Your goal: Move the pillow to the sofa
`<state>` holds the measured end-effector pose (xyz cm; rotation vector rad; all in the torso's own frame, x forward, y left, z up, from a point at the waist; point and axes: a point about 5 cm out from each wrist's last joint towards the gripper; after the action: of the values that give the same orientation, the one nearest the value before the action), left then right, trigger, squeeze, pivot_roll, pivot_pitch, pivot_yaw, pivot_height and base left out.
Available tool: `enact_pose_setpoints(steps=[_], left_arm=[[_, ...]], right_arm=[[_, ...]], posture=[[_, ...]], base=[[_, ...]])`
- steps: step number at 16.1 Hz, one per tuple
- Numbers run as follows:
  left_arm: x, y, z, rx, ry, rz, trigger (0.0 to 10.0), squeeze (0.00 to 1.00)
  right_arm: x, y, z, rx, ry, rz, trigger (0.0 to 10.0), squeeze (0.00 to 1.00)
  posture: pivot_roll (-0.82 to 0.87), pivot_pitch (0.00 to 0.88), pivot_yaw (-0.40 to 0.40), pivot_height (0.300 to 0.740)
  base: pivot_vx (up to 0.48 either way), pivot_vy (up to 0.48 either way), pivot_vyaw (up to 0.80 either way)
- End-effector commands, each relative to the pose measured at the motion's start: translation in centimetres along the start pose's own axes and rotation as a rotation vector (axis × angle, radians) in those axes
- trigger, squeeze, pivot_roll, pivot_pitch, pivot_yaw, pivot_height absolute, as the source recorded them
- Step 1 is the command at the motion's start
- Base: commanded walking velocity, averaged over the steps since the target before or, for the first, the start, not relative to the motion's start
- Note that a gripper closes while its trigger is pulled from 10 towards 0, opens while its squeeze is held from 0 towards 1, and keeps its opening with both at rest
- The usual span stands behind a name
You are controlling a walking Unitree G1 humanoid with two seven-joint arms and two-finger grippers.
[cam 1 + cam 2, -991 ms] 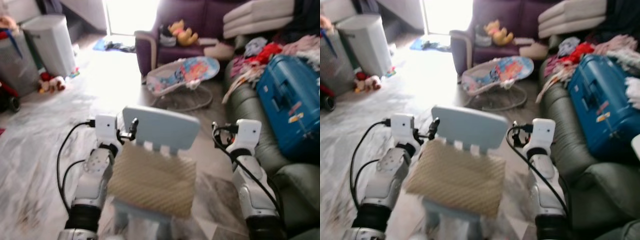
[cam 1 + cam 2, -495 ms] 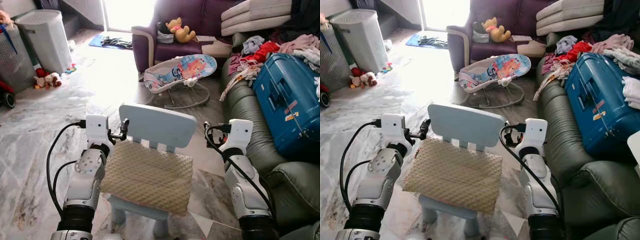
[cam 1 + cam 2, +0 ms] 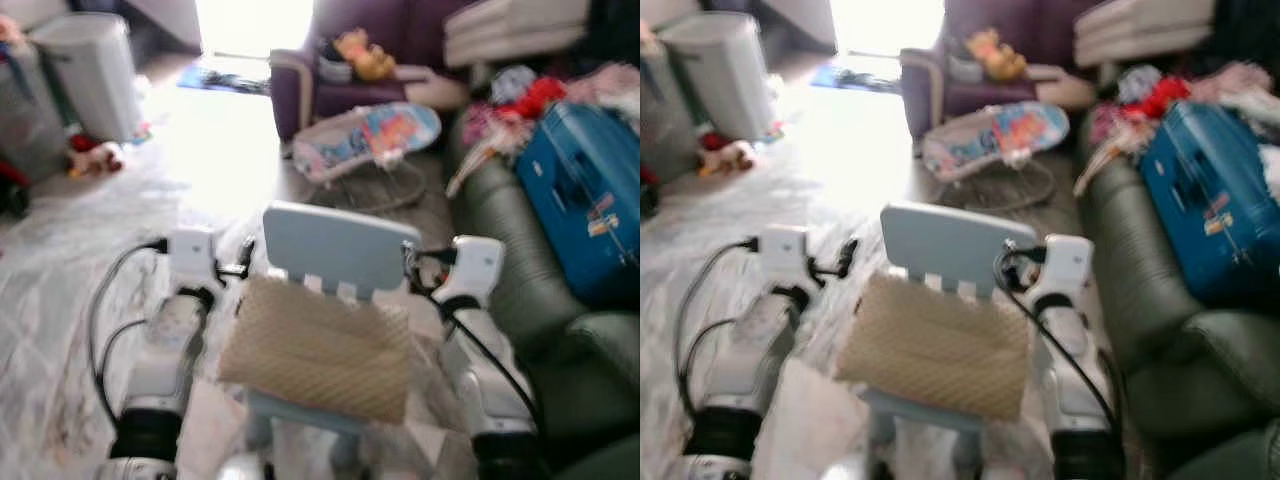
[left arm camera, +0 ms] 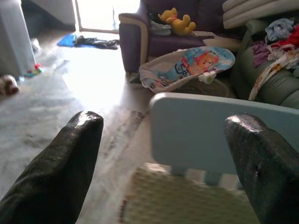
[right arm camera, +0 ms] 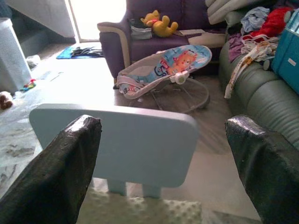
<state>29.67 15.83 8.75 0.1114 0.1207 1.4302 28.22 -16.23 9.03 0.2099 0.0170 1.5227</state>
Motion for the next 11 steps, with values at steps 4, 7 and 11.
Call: enact_pose_setpoints(steps=[4, 7, 11], left_arm=[[-1.0, -0.1, 0.5, -0.016, -0.004, -0.032, 10.0, 0.00], [-1.6, 0.0, 0.4, -0.018, 0.004, -0.059, 10.0, 0.00], [-1.8, 0.0, 0.4, -0.012, 0.002, -0.076, 10.0, 0.00]], right_arm=[[-0.6, -0.2, 0.8, -0.022, 0.006, -0.026, 10.0, 0.00], [-0.8, -0.5, 1.0, -0.030, 0.012, -0.028, 10.0, 0.00], [-0.9, -0.6, 1.2, -0.035, 0.017, -0.033, 10.0, 0.00]], posture=[[-0.04, 0.001, -0.026, 0.740], [-0.04, 0.000, -0.028, 0.740], [-0.05, 0.000, -0.027, 0.740]], base=[[0.000, 0.000, 0.00], [0.000, 0.000, -0.80], [0.000, 0.000, -0.30]])
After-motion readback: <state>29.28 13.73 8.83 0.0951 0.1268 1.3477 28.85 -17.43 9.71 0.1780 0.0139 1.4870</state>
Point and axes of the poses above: a point about 5 cm out from each wrist's last joint towards the gripper, its own y axis pointing back from the gripper into the wrist, its own z axis along the axis of the wrist's last joint, x = y × z, and after that the axes turned 2 degrees about -y, right-handed
